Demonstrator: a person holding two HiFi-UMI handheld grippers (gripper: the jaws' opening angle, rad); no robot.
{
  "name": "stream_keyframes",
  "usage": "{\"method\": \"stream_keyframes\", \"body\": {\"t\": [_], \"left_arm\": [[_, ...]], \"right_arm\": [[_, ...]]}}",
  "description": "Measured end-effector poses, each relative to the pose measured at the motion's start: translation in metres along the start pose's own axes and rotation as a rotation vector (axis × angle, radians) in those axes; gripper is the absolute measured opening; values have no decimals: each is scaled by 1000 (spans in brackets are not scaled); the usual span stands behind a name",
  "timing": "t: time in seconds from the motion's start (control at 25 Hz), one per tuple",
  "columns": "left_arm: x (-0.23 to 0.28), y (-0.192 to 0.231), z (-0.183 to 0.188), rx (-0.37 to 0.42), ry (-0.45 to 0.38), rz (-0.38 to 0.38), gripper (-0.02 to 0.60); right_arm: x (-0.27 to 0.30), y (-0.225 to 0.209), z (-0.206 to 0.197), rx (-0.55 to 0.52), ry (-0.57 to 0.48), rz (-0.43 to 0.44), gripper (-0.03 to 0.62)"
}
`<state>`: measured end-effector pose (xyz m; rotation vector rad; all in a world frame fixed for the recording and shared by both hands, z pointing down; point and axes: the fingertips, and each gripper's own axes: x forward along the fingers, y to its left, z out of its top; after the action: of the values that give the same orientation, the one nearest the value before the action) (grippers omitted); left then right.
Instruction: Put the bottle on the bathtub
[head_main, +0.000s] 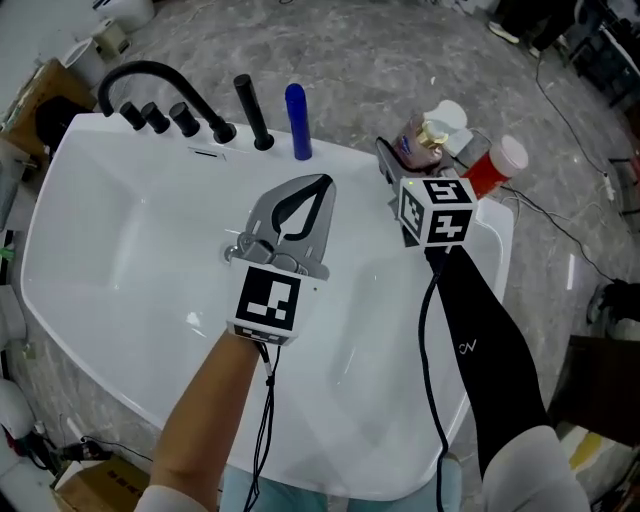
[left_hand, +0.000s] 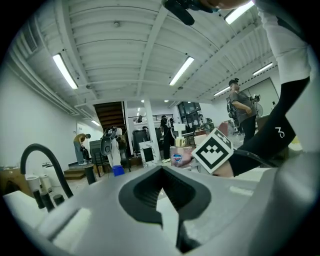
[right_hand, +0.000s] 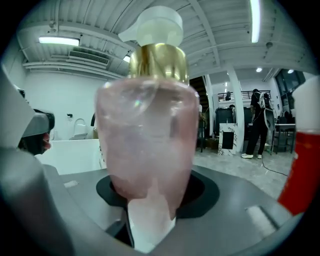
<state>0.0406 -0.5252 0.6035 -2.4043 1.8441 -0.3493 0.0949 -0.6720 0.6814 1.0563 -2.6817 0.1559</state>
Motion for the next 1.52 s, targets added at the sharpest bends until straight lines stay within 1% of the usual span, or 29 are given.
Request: {"method": "stream_keyframes", "body": {"t": [0.16, 0.32, 0.52, 0.68, 0.8, 0.88, 1.04, 1.24, 1.36, 1.52], "left_arm": [[0, 8, -9, -11, -1, 11, 2], [-1, 13, -15, -20, 5, 8, 2], [-5, 21, -21, -23, 15, 19, 2], [-4, 23, -21, -27, 8, 17, 2], [-3, 20, -18, -14, 3, 5, 2], [-2, 20, -14, -10, -3, 1, 3], [-2, 16, -9, 4, -7, -18, 3], [-6, 15, 7, 7, -17, -20, 3], [-13, 15, 19, -1, -11, -31, 3], [-25, 17, 43, -9, -6, -43, 3]], "right_arm": [[25, -4, -4, 13, 26, -8, 249], [38, -3, -6, 23, 35, -10, 249], [39, -3, -6, 41, 1, -9, 252], [38, -3, -6, 44, 7, -4, 259], [36, -2, -8, 41, 22, 0, 262], [34, -1, -9, 34, 27, 1, 280], [23, -1, -11, 31, 18, -10, 304], [-1, 2, -2, 8, 5, -19, 304], [-21, 6, 3, 24, 13, -34, 304], [-59, 18, 25, 37, 12, -37, 304]]}}
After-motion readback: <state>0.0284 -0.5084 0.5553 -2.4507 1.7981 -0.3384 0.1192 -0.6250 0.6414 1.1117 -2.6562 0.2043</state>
